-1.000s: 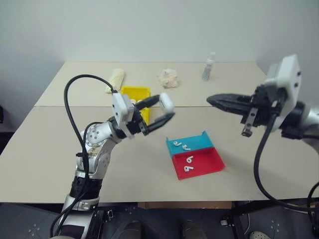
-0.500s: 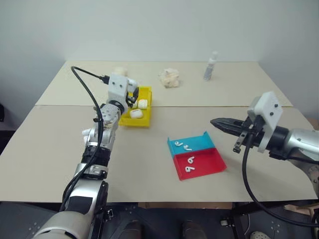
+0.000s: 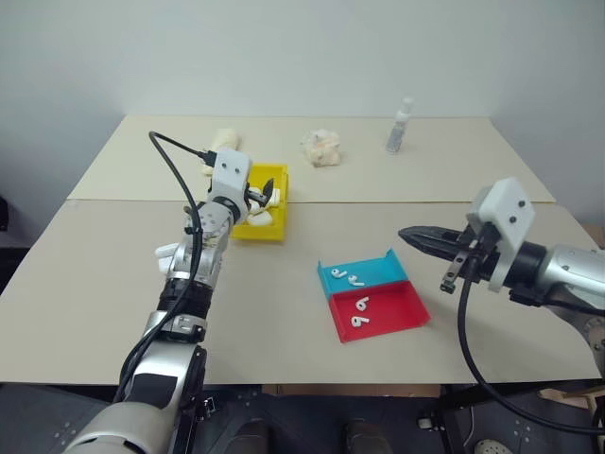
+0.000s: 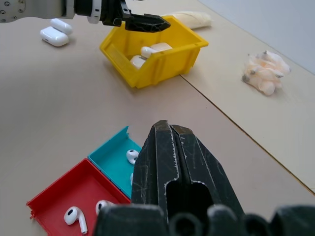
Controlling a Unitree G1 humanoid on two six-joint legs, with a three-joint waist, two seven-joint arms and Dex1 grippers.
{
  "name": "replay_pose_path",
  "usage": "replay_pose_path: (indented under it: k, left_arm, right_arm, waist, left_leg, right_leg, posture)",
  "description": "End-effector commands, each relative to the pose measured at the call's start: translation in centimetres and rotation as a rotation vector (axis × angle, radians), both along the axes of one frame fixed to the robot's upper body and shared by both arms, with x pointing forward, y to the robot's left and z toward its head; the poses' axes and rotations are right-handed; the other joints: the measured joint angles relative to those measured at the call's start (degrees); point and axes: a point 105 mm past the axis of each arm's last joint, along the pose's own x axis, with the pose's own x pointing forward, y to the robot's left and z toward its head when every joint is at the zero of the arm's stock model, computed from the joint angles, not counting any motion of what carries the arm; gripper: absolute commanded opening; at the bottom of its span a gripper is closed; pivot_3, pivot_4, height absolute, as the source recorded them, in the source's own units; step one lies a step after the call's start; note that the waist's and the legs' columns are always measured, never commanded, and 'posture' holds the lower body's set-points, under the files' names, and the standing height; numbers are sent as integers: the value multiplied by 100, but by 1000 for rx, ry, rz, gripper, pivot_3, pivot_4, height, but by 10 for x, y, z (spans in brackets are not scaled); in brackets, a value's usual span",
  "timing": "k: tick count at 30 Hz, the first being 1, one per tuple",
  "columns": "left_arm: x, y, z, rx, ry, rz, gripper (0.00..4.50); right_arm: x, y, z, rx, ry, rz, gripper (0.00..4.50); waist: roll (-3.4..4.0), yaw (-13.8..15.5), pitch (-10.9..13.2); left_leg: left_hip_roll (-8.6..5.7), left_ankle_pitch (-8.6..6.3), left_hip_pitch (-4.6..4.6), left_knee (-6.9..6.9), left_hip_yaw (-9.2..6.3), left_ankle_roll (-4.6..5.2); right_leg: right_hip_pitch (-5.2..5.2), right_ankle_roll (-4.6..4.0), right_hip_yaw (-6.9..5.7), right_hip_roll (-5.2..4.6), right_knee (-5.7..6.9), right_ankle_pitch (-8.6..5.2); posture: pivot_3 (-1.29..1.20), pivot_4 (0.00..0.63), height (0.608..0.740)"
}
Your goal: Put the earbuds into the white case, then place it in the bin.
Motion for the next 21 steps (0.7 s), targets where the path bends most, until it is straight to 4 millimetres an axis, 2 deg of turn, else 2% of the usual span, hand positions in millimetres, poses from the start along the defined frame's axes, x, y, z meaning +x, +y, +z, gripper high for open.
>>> replay_pose_path:
  k: [1,5,8,11,16,21]
  left_arm:
    - [-20,-12,21,27,-78,-169,4457]
    - [-65,-13,12,76,-44,-501,4457]
    - [-97,-1,3,115,-9,-675,4457]
    - [-117,16,-2,152,57,-768,4457]
    - [-139,45,-8,227,158,-840,4457]
    - [-150,58,-9,263,202,-839,4457]
  right_arm:
    - [-3,-3,4,-36,-33,6,0]
    - [-6,-17,-7,-123,7,12,0]
    - [-13,-33,-19,-220,38,43,0]
    - [-20,-51,-23,-295,15,91,0]
    - [-34,-80,-24,-413,-23,187,0]
    - [-42,-96,-18,-450,-20,205,0]
  waist:
    - [0,-6,0]
    - [2,-56,-1]
    - [4,-65,-2]
    - [3,-60,-2]
    - [5,-53,-2]
    - [5,-50,-2]
  left_leg:
    - [0,0,-2,0,1,0]
    - [2,1,-1,-1,1,-1]
    - [4,0,4,-4,0,0]
    - [5,0,11,2,1,1]
    - [8,-4,66,-5,18,5]
    - [13,-11,89,-9,12,17]
  right_leg:
    - [-2,0,1,0,0,0]
    - [-3,-1,1,0,1,0]
    - [-1,-1,2,2,-2,0]
    - [4,-1,4,2,-9,0]
    - [67,-1,-2,5,-35,-1]
    - [91,-1,-1,5,-44,-3]
  posture:
    - [0,150,740]
    - [0,150,740]
    - [0,150,740]
    - [0,150,740]
    - [0,150,740]
    - [0,150,740]
